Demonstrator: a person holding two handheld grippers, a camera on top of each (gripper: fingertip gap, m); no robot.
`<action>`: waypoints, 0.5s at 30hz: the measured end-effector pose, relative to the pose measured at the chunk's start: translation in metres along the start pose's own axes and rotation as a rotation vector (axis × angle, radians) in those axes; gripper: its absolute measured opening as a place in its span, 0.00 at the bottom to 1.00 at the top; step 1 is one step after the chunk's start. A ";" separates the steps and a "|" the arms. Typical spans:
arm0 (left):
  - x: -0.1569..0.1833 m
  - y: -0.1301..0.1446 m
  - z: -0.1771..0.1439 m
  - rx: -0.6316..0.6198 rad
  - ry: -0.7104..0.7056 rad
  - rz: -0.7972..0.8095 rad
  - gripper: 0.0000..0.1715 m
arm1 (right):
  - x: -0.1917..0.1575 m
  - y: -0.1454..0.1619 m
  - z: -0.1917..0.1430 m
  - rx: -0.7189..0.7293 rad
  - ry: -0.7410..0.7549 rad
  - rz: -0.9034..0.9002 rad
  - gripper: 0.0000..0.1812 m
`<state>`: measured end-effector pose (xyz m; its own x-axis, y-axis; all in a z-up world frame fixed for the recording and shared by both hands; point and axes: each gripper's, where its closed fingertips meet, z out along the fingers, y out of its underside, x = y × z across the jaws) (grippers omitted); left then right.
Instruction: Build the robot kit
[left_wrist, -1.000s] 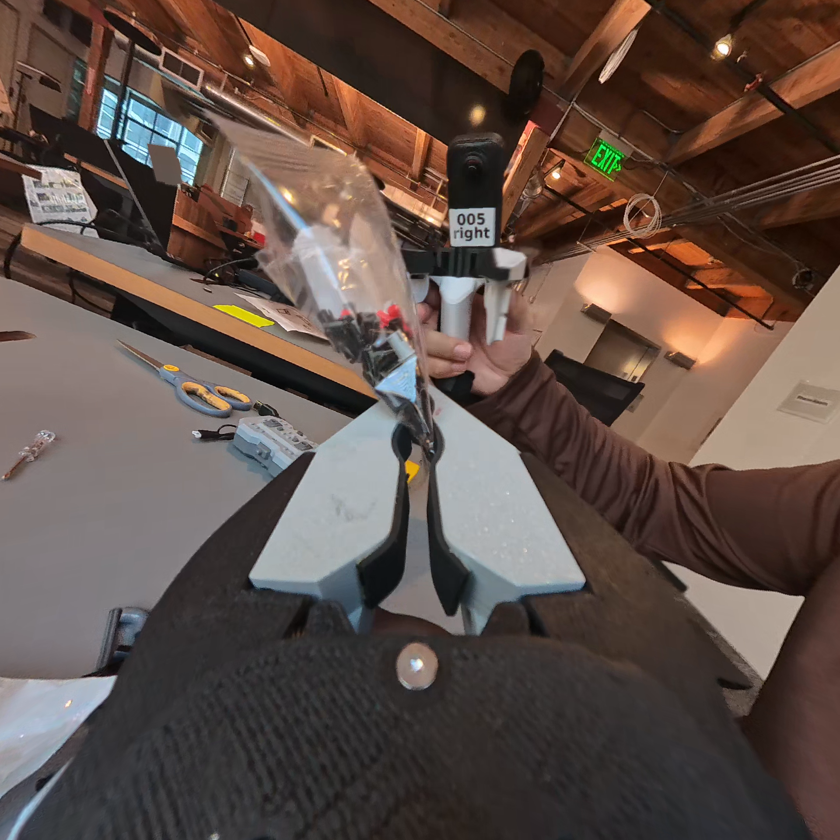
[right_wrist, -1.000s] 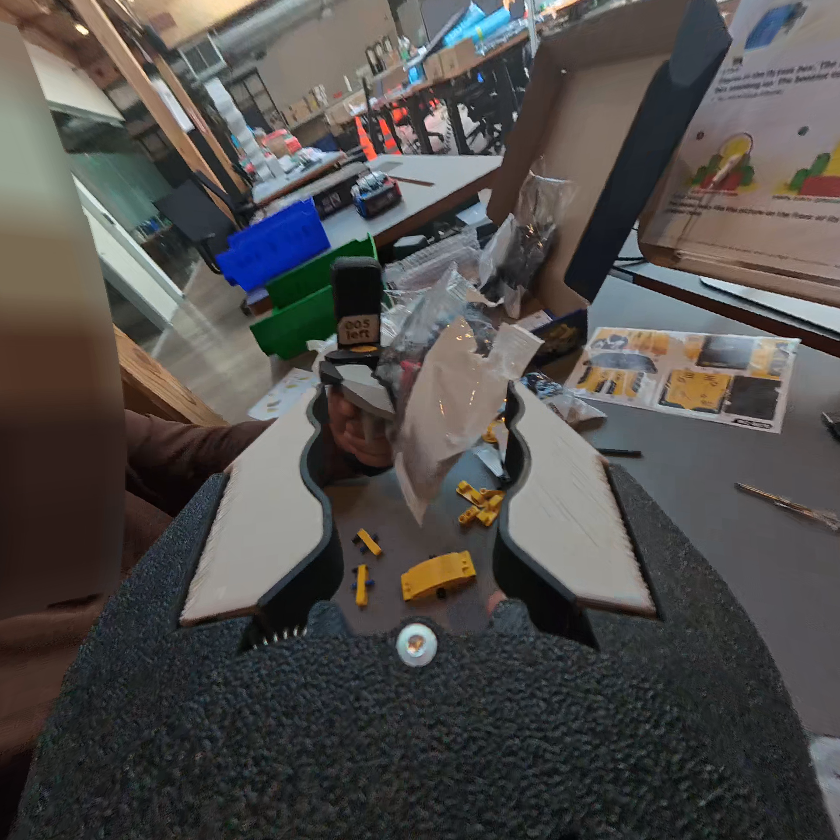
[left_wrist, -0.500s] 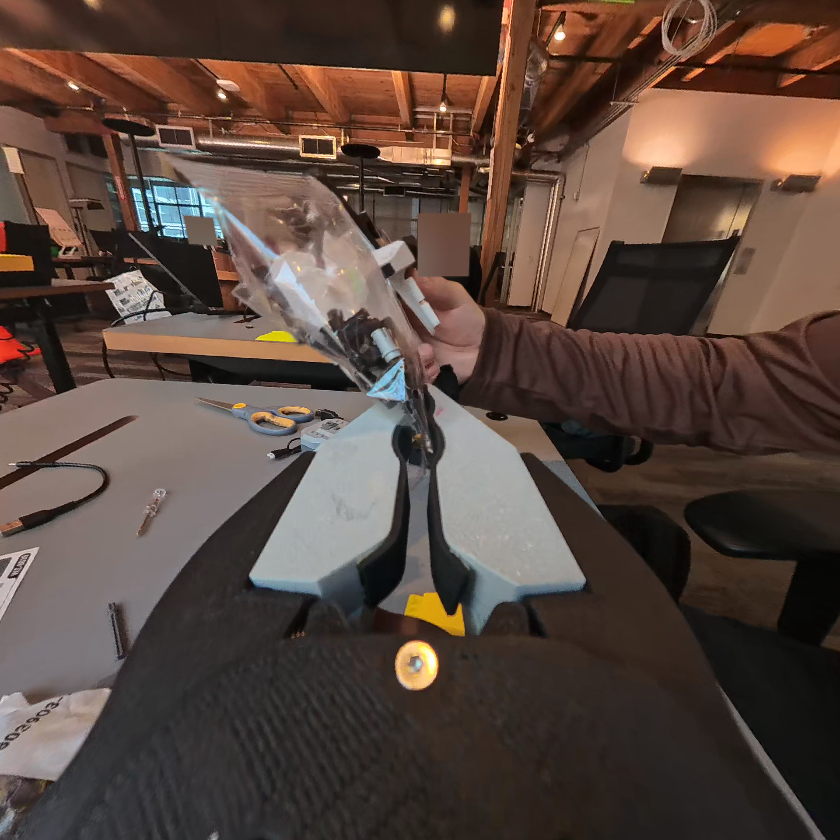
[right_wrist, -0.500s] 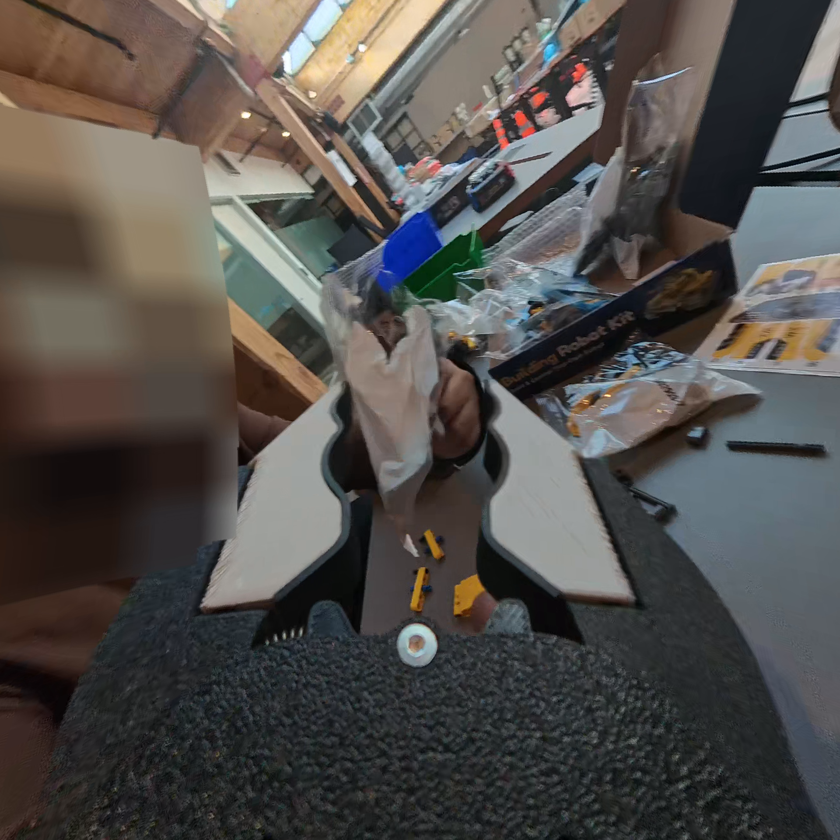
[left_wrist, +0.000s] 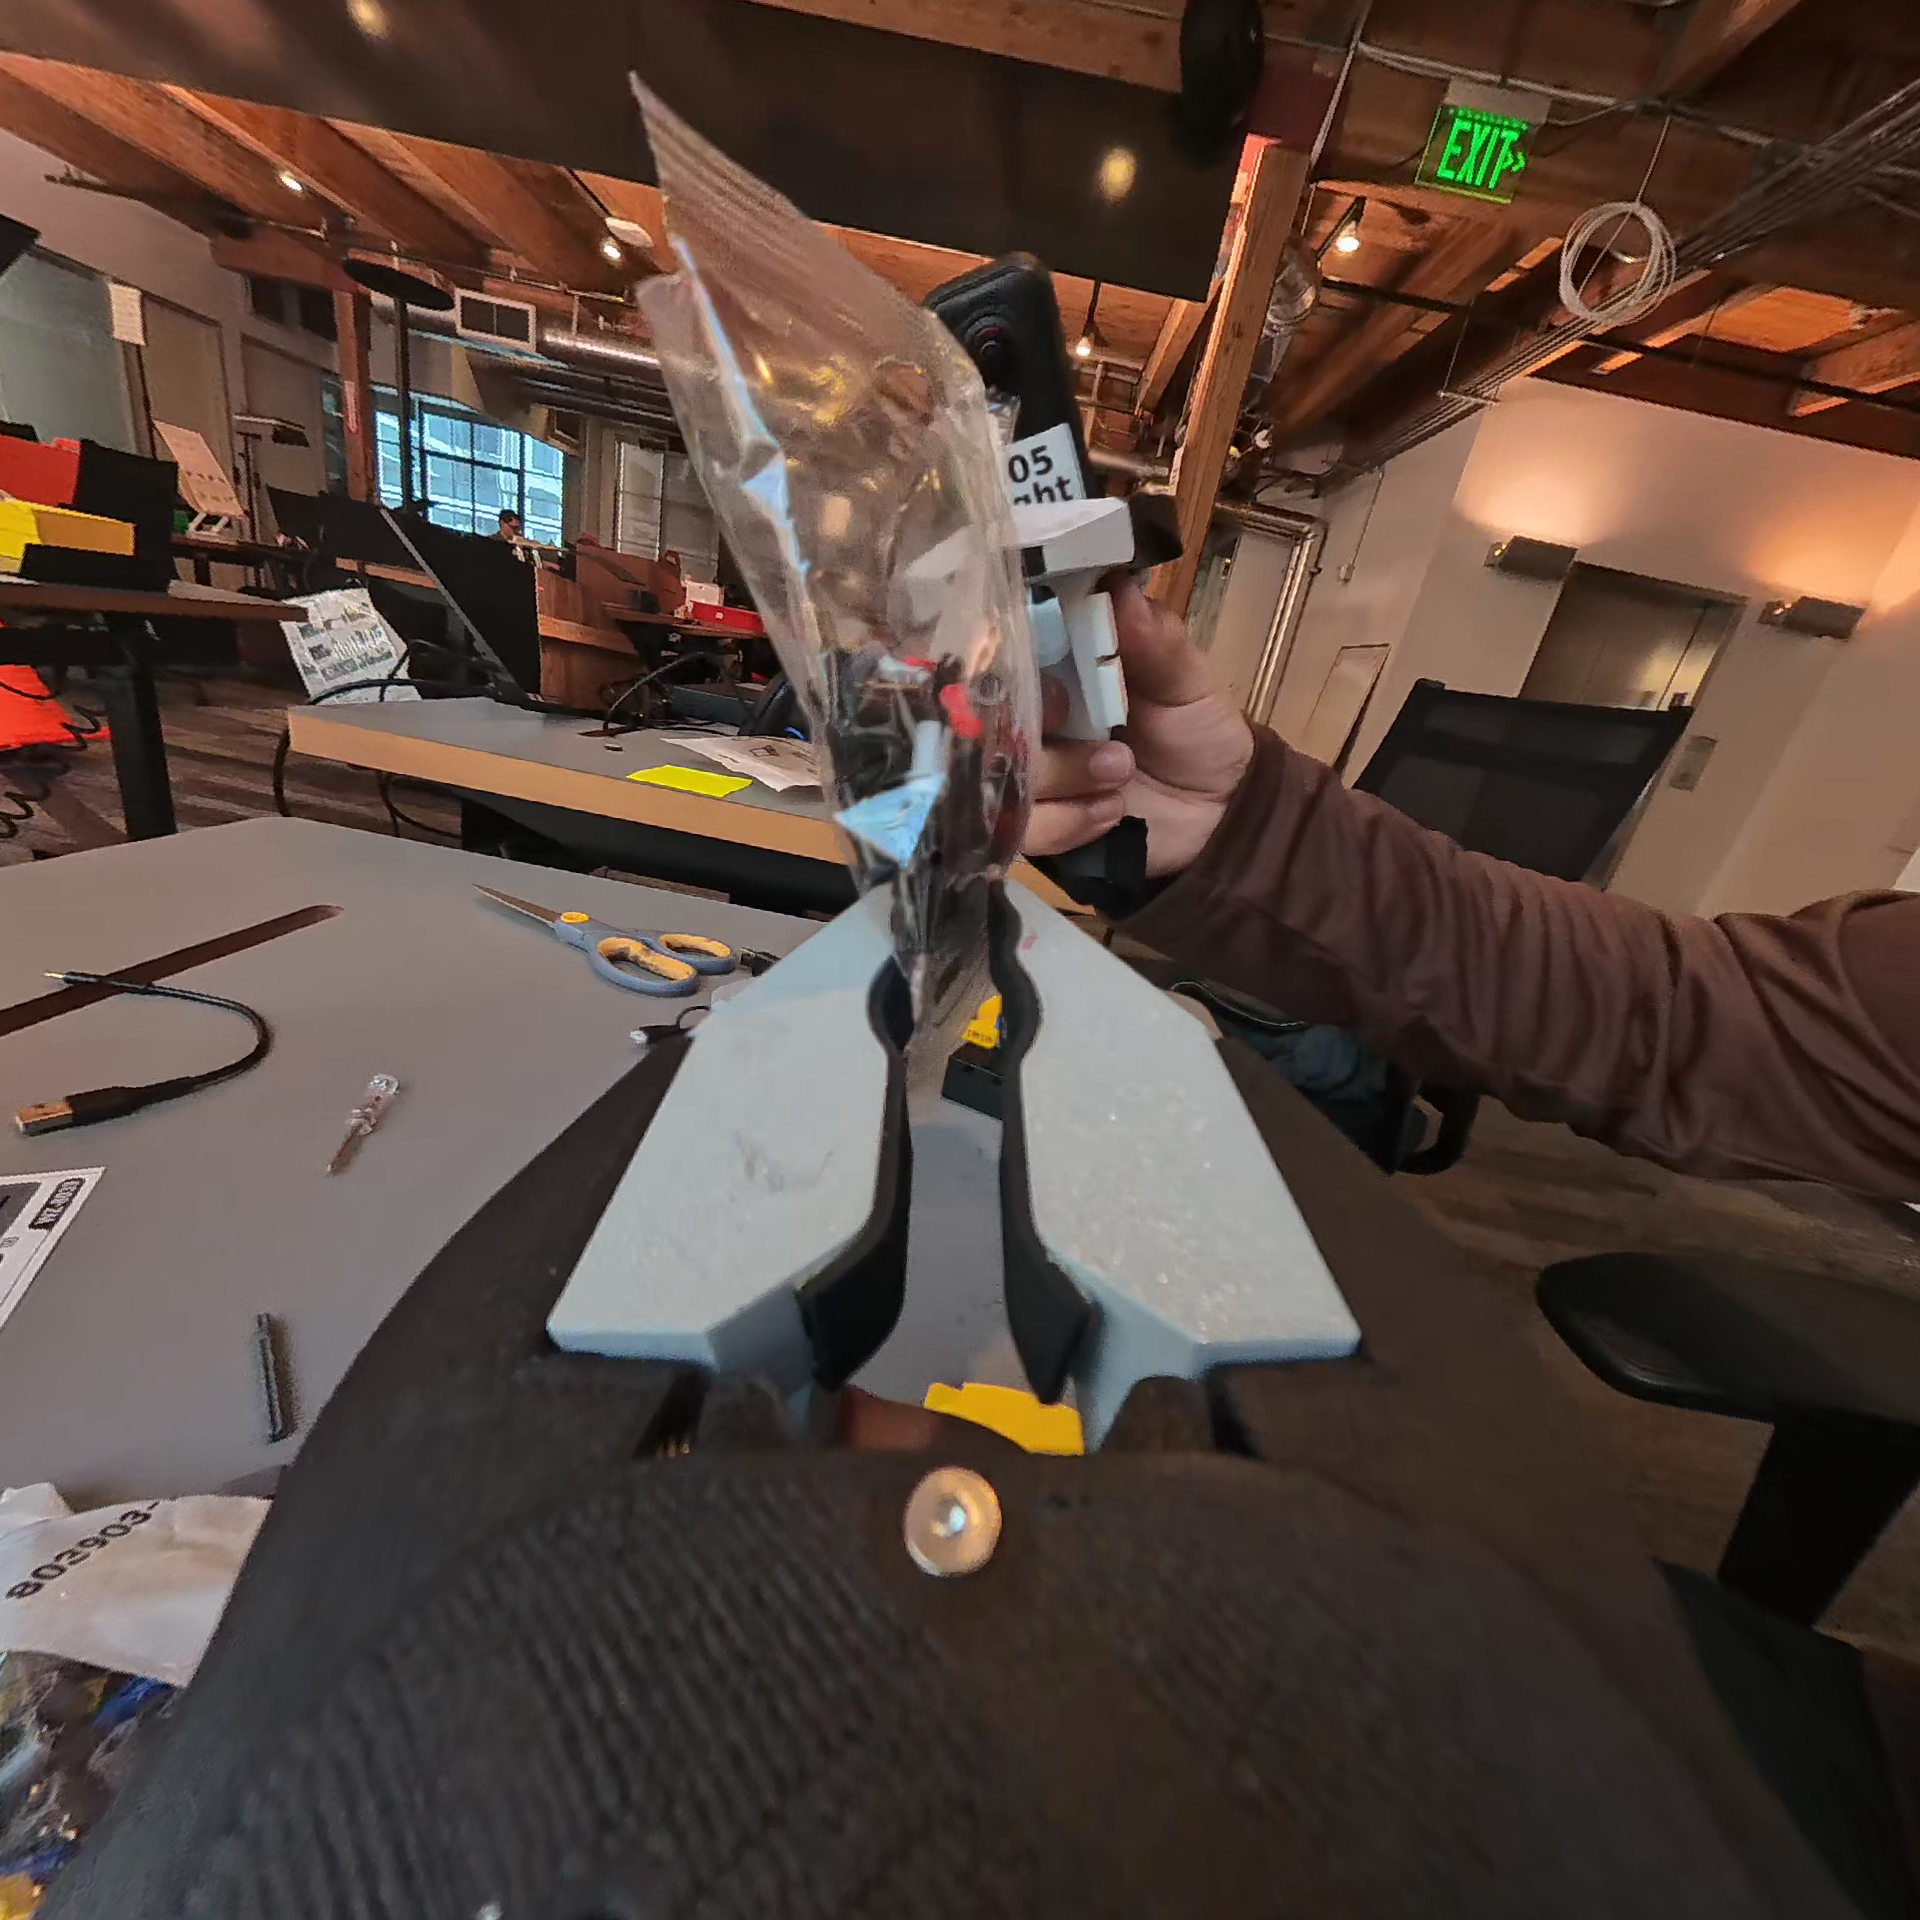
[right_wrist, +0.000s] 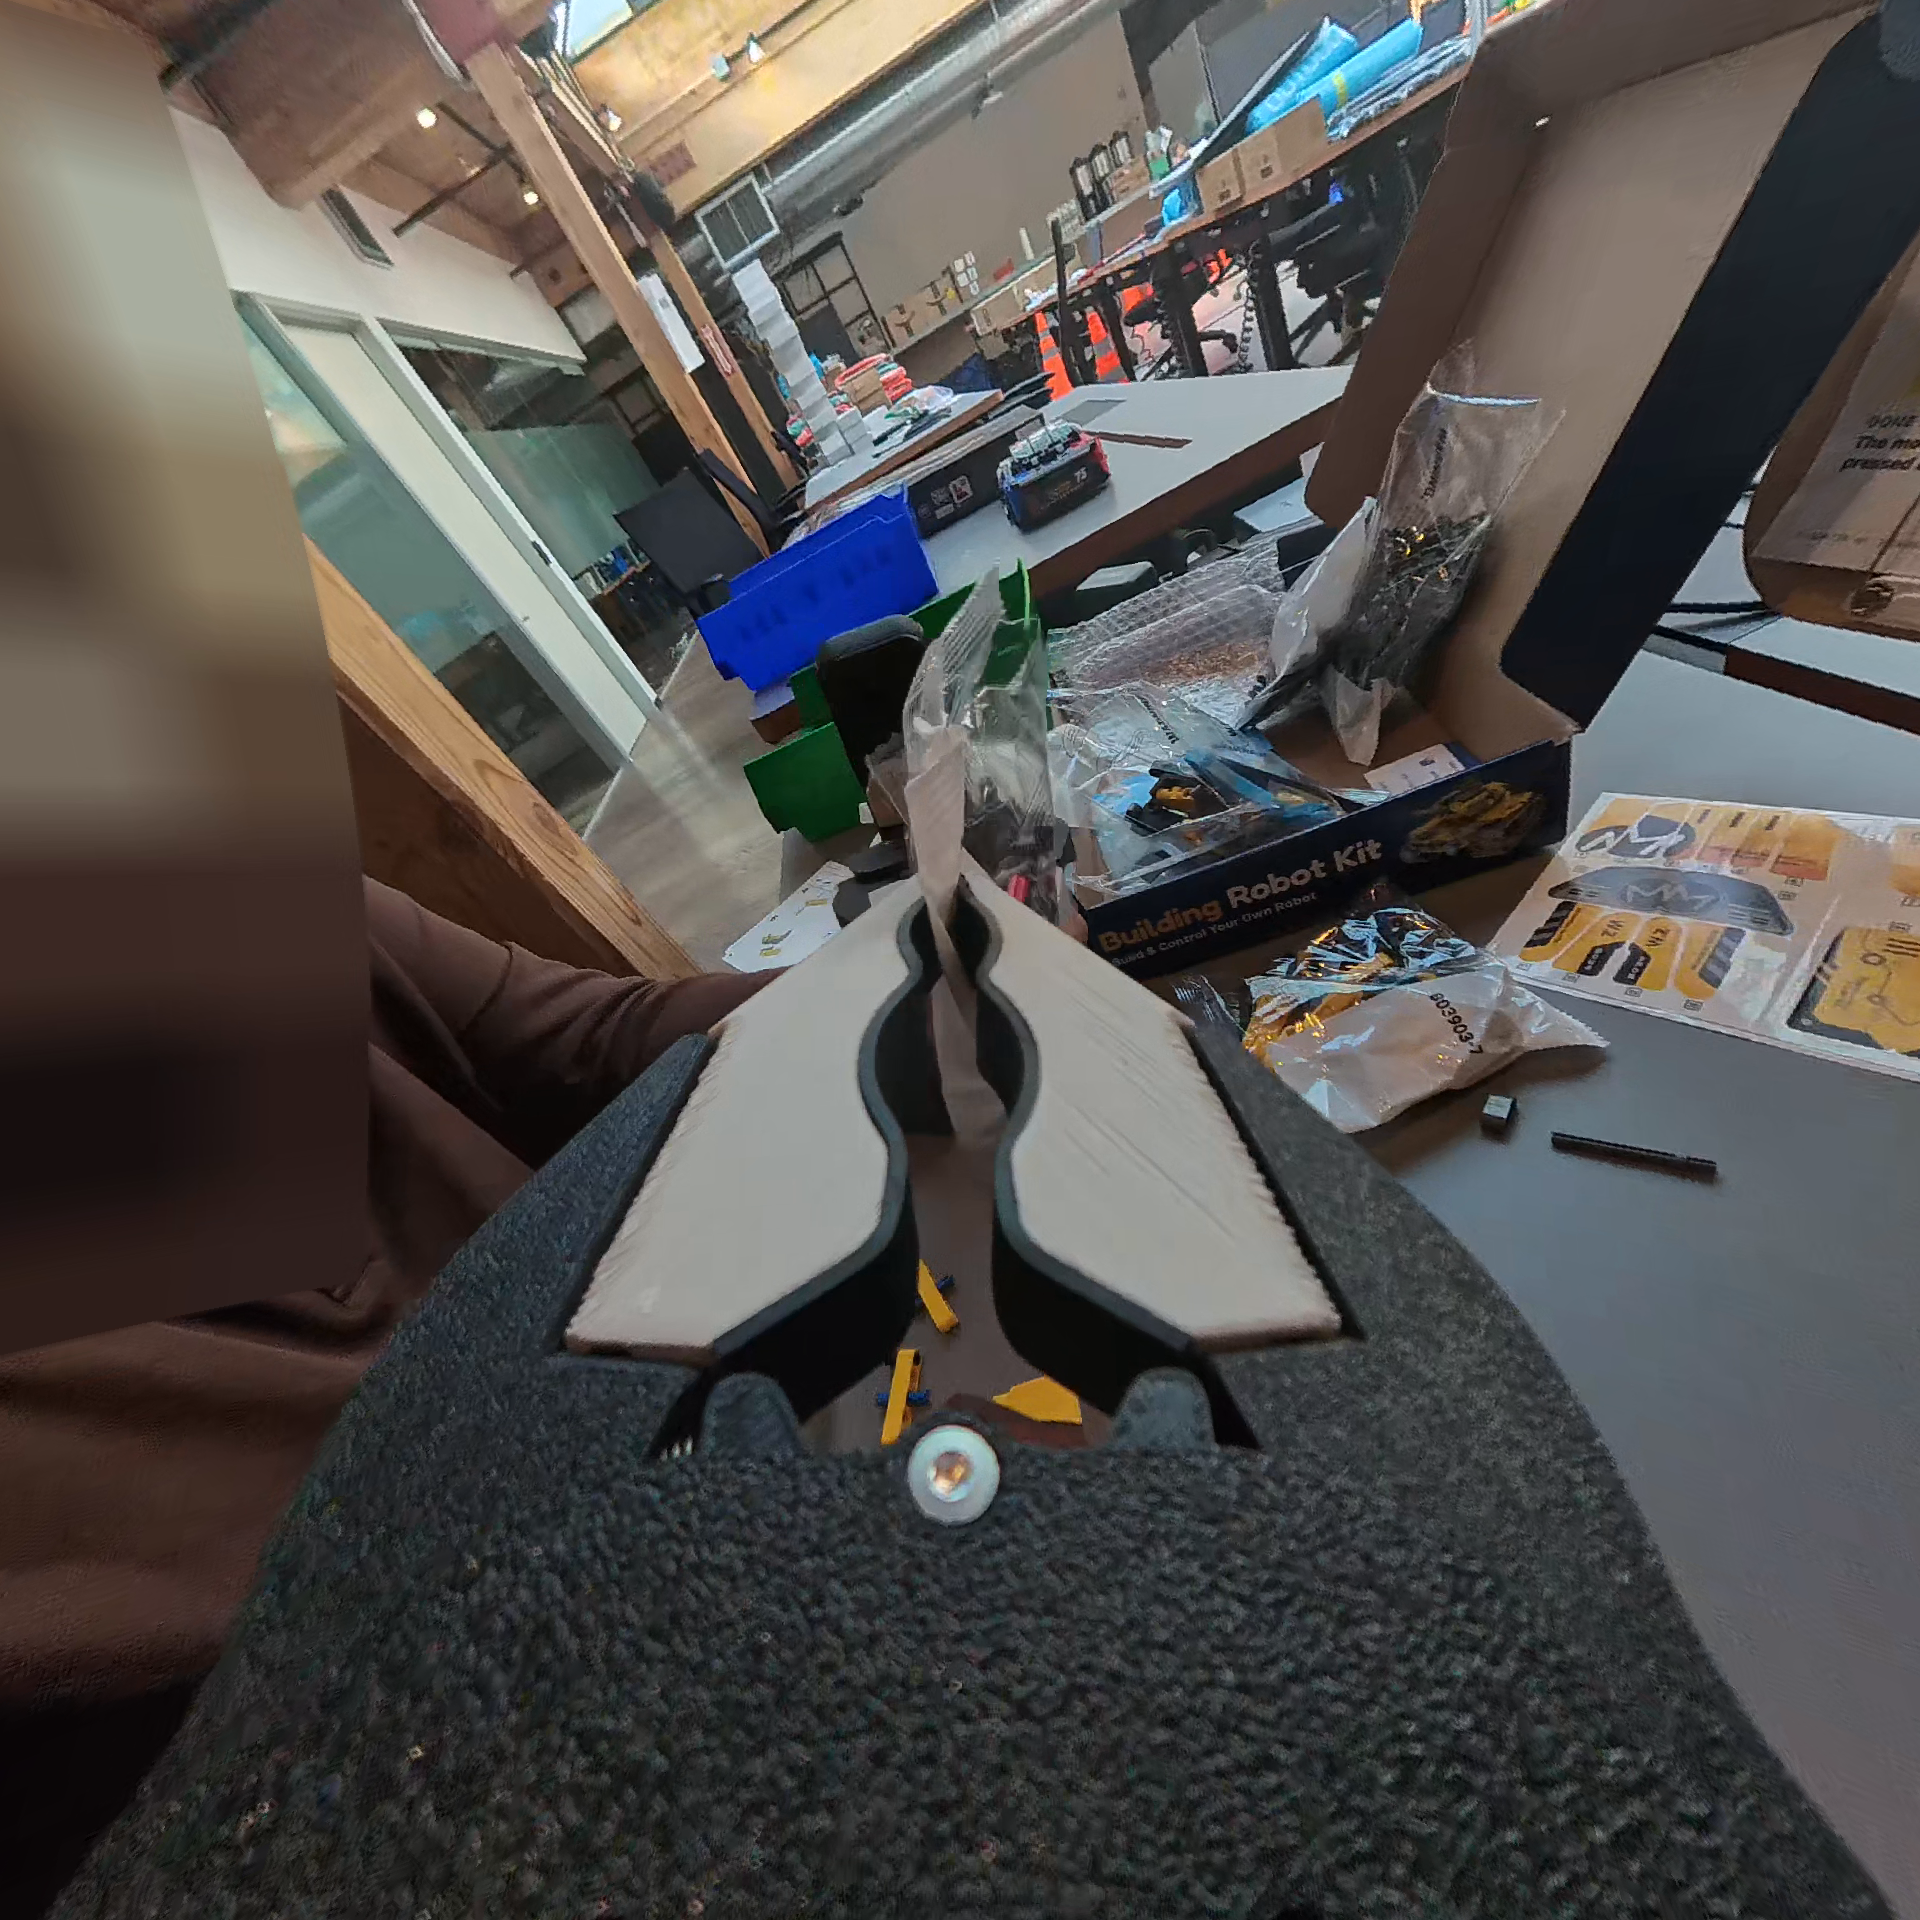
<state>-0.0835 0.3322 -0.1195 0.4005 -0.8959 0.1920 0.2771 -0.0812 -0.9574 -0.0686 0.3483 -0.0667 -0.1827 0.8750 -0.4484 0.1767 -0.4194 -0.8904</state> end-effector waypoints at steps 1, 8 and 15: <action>0.000 0.000 0.000 0.000 0.001 -0.001 0.05 | -0.001 -0.002 0.000 0.004 0.006 -0.009 0.00; 0.001 0.003 0.001 -0.027 -0.005 0.011 0.12 | -0.006 -0.008 -0.003 0.026 0.021 -0.020 0.00; 0.003 0.009 0.003 -0.065 -0.003 0.023 0.20 | -0.009 -0.006 -0.004 0.021 0.026 -0.040 0.00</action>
<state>-0.0770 0.3301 -0.1264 0.4091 -0.8966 0.1699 0.2099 -0.0887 -0.9737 -0.0641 0.3443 -0.0573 -0.1638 0.8970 -0.4105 0.1499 -0.3886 -0.9091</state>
